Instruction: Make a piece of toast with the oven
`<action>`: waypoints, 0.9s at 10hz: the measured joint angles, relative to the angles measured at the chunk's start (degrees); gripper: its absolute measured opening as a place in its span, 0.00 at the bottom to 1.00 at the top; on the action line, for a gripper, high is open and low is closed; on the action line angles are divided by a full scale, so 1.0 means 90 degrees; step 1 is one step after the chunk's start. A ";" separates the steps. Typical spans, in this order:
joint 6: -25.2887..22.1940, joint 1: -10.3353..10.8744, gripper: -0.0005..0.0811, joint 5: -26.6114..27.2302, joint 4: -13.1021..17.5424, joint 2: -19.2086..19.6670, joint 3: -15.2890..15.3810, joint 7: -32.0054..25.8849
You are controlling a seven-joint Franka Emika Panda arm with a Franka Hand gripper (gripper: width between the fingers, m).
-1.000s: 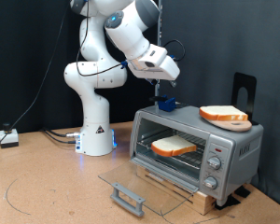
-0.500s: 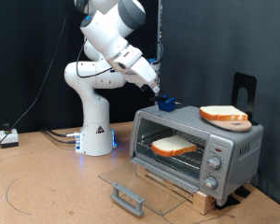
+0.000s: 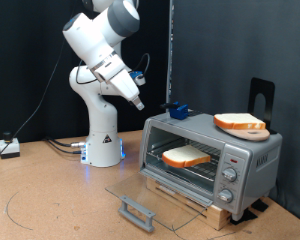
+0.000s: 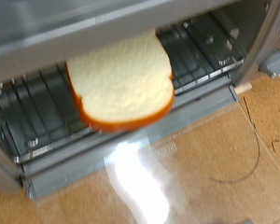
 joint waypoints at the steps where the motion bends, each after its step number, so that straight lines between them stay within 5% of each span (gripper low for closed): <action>1: -0.0037 -0.0057 1.00 -0.0111 0.0107 0.0209 -0.0179 -0.0280; 4: -0.0072 -0.0074 1.00 -0.0048 0.0234 0.0472 -0.0240 -0.0380; 7: 0.0300 -0.0148 1.00 0.0266 0.0351 0.0734 -0.0002 0.1898; 9: 0.1323 -0.0305 1.00 0.0438 0.0409 0.1191 0.0204 0.3138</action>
